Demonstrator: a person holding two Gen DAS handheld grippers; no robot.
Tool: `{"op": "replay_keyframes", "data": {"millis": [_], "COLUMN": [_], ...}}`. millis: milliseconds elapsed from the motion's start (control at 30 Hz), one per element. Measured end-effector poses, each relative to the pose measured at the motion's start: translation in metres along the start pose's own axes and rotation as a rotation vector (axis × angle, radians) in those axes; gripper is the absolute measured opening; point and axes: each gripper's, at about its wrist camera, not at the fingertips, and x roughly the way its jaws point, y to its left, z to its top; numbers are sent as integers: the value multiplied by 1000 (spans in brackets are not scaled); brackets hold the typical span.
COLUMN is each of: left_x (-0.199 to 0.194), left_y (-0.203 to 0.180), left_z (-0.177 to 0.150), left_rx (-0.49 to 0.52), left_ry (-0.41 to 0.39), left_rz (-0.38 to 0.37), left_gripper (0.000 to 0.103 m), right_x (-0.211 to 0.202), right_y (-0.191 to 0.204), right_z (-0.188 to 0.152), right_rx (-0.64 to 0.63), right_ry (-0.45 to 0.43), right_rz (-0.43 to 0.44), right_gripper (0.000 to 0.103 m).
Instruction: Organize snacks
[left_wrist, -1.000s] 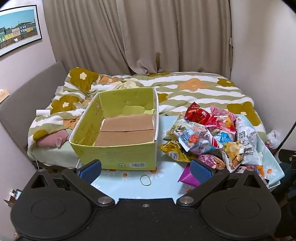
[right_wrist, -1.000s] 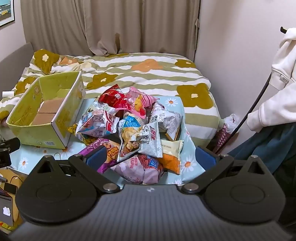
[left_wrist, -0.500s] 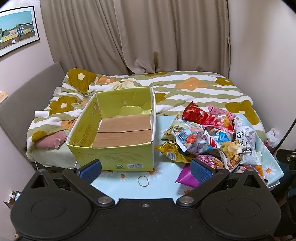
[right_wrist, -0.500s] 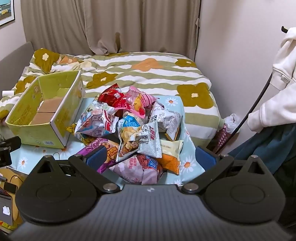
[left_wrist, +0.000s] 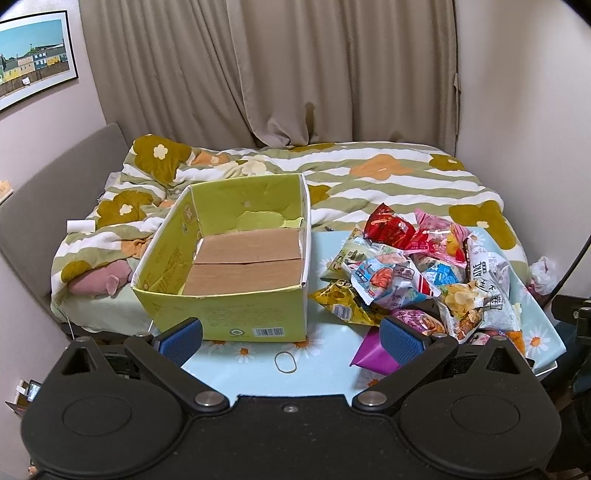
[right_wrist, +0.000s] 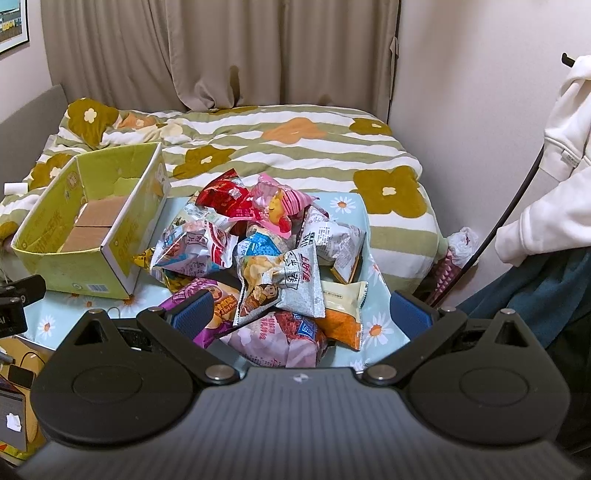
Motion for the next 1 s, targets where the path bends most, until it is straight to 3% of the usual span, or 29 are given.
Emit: {"op": "replay_keyframes", "data": {"millis": [1000], "left_x": [5], "left_y": [1], "left_z": [6], "left_rx": [4], "left_ry": [7], "left_rz": [-14], "left_gripper": [103], "right_x": [0], "right_y": [5], "right_z": [5], "right_rx": [-2], "right_ry": [-14], "right_rz": [-4], "right_gripper": [103]}}
